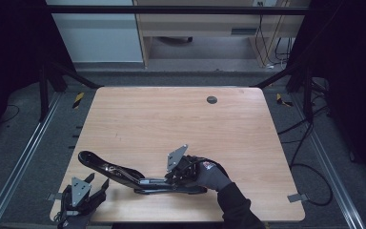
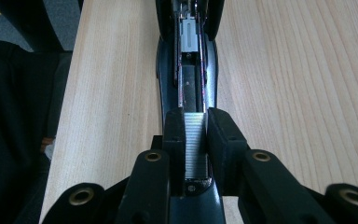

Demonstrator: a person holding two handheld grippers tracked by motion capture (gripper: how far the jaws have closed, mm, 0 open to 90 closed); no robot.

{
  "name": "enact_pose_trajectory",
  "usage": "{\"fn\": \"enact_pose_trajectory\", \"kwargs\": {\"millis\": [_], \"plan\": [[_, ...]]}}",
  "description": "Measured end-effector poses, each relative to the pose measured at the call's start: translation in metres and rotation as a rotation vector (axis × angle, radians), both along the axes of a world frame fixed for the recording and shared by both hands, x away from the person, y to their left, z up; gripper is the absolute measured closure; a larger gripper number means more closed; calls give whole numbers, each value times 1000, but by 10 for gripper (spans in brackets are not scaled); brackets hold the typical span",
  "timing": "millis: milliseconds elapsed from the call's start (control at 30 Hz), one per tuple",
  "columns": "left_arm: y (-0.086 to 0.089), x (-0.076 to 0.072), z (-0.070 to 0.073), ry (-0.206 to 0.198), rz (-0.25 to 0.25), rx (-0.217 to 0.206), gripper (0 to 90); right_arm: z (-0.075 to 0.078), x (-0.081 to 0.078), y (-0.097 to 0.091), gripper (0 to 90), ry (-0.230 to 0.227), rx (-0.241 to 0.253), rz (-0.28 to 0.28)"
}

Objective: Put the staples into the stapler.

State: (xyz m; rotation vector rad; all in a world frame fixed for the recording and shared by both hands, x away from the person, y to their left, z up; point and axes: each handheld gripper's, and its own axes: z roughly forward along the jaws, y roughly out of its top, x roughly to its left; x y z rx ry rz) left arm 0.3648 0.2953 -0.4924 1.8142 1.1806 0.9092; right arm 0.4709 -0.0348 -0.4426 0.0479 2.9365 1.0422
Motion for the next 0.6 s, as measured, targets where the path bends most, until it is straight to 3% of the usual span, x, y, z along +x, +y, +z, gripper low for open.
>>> {"fn": "enact_pose_trajectory", "kwargs": {"millis": [367,600], "plan": [[0,0,0,0,0,-1,422,-1,0,1,754,-4,-8,-10],[0,0,0,-2,0,-8,420,5,-1,-8,736,-14,54,-46]]}}
